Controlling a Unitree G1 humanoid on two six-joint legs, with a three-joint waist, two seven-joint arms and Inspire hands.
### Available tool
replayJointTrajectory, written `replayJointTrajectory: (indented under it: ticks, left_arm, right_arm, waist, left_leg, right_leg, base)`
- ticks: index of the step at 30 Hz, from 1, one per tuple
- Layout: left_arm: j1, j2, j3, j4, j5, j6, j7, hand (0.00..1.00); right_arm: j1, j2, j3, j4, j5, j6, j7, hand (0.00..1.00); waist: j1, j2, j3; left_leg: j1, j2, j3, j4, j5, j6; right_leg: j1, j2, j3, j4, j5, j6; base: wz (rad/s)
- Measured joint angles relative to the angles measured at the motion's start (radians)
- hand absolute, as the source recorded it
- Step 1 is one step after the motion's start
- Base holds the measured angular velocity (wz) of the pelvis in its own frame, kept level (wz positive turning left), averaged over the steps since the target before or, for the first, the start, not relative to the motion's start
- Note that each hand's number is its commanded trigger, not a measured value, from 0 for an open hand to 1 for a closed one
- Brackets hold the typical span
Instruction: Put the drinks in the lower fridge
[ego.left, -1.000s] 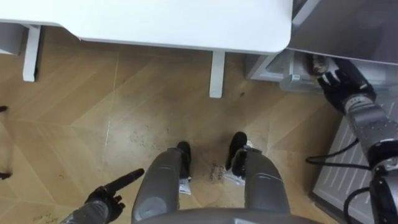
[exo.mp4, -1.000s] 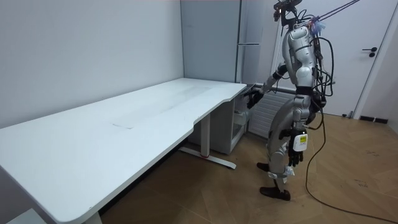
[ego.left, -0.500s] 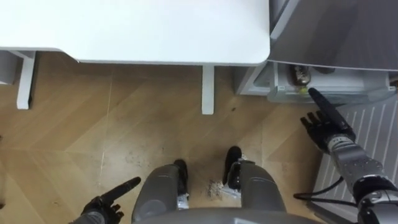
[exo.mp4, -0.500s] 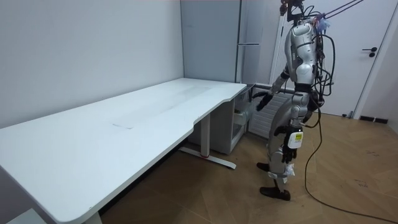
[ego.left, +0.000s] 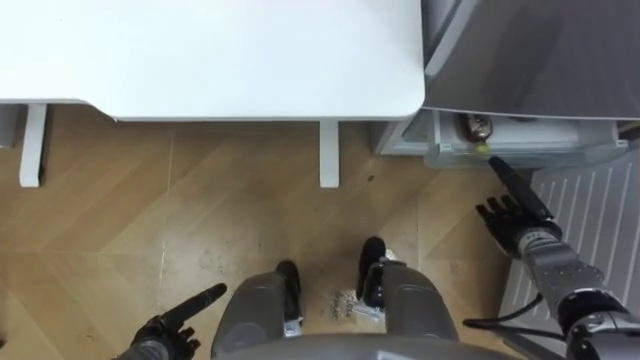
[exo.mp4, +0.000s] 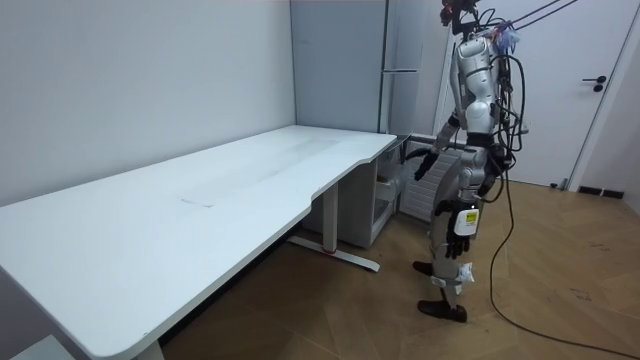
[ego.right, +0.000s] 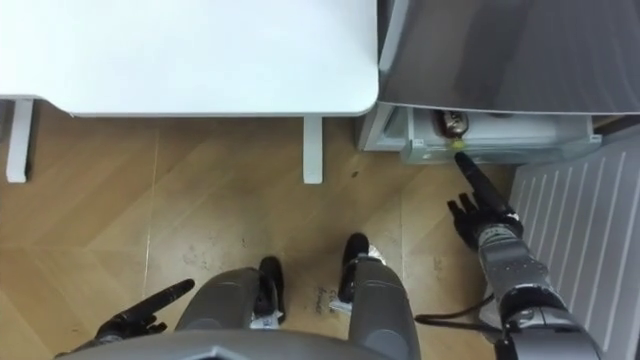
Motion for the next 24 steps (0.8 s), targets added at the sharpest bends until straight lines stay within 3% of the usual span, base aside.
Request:
replayJointTrajectory:
  ticks: [2, 5, 9, 14, 20, 24]
  left_arm:
    - [0.000, 0.000, 0.000, 0.000, 0.002, 0.001, 0.000, 0.00]
    - [-0.006, -0.003, 0.006, 0.012, 0.002, 0.001, 0.002, 0.00]
    - [-0.008, -0.005, 0.048, 0.019, 0.002, 0.000, 0.022, 0.00]
    - [-0.019, -0.009, 0.049, 0.020, 0.003, 0.001, 0.052, 0.00]
    - [-0.029, -0.014, 0.034, 0.022, -0.001, 0.001, 0.056, 0.00]
    - [-0.017, -0.013, 0.028, 0.022, -0.007, -0.003, 0.065, 0.00]
  right_arm:
    - [-0.007, 0.001, -0.018, 0.001, 0.000, 0.001, -0.010, 0.00]
    - [-0.035, 0.000, -0.055, 0.021, -0.002, 0.000, -0.030, 0.00]
    - [-0.059, -0.008, -0.154, 0.035, -0.004, -0.013, -0.096, 0.00]
    - [-0.113, -0.034, -0.174, 0.066, -0.001, -0.040, -0.176, 0.00]
    - [-0.163, -0.061, -0.188, 0.074, -0.005, -0.050, -0.225, 0.00]
    - [-0.184, -0.097, -0.188, 0.075, 0.023, -0.055, -0.234, 0.00]
  waist:
    - [-0.007, 0.000, 0.0009]
    - [-0.013, 0.000, 0.0102]
    - [-0.016, 0.003, 0.0117]
    - [-0.017, 0.017, 0.0149]
    - [-0.019, 0.037, 0.0173]
    - [-0.011, 0.048, 0.0161]
  left_leg:
    - [-0.002, 0.000, 0.000, 0.000, 0.000, 0.000]
    - [-0.003, 0.000, 0.000, -0.001, -0.001, 0.000]
    - [-0.035, -0.002, -0.001, 0.011, -0.001, 0.001]
    - [-0.077, -0.007, 0.000, 0.049, -0.004, 0.007]
    - [-0.102, -0.031, 0.034, 0.066, -0.012, 0.021]
    - [-0.166, -0.027, 0.058, 0.157, -0.052, 0.026]
  right_leg:
    - [-0.001, 0.000, -0.001, 0.001, -0.004, 0.001]
    - [-0.002, -0.003, -0.004, 0.001, -0.007, 0.001]
    - [-0.034, -0.013, -0.005, 0.008, -0.007, 0.001]
    - [-0.073, -0.016, -0.005, 0.035, -0.009, 0.005]
    - [-0.140, -0.049, 0.027, 0.116, -0.034, 0.013]
    - [-0.228, -0.053, 0.067, 0.217, -0.066, 0.012]
  base:
    - [0.04]
    - [0.00]
    - [0.03]
    - [0.03]
    - [-0.03]
    - [-0.13]
